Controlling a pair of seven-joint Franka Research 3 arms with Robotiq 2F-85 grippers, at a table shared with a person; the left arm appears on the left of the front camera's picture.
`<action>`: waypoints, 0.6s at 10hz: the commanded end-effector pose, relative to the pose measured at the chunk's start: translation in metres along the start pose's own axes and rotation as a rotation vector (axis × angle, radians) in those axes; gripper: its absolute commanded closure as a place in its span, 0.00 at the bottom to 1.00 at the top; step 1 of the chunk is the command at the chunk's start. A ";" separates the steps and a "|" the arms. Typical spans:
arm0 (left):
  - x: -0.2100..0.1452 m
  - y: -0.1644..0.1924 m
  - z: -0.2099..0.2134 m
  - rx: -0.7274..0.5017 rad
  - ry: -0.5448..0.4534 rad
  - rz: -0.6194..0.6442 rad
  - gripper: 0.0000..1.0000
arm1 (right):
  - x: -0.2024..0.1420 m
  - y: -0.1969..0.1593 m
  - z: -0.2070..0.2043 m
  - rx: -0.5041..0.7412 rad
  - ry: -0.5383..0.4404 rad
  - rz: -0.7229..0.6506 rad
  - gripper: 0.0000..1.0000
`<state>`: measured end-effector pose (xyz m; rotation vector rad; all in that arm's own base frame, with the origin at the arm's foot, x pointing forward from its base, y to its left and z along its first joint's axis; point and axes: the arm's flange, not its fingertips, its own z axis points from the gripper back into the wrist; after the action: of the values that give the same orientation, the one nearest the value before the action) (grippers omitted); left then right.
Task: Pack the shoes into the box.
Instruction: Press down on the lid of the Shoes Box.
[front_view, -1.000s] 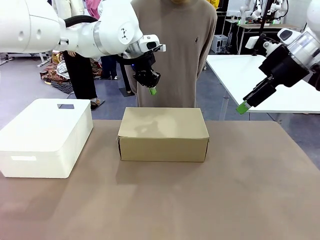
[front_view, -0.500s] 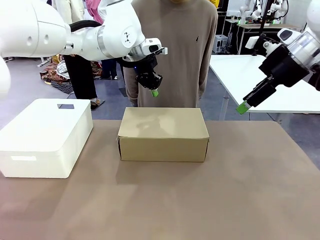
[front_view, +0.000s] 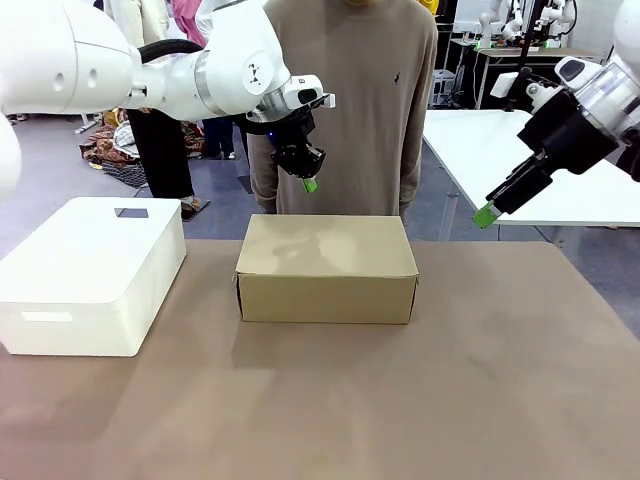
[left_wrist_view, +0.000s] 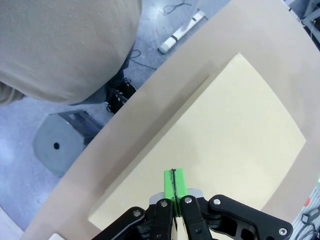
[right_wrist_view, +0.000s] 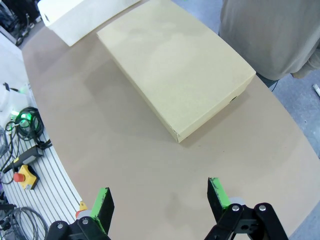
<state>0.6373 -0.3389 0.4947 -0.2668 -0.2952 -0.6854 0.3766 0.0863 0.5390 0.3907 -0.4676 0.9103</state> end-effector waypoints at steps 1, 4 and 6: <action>0.000 0.000 0.002 0.013 0.003 0.003 1.00 | 0.000 -0.001 0.000 -0.007 0.005 0.002 0.00; -0.029 -0.021 0.022 0.040 0.026 -0.011 1.00 | -0.001 0.004 0.002 -0.016 0.022 0.003 0.00; -0.066 -0.034 0.042 -0.015 0.058 -0.054 1.00 | -0.001 0.017 0.006 -0.033 0.067 0.009 0.00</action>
<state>0.5929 -0.3330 0.5146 -0.2394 -0.2650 -0.7137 0.3721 0.0883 0.5421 0.3642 -0.4572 0.9322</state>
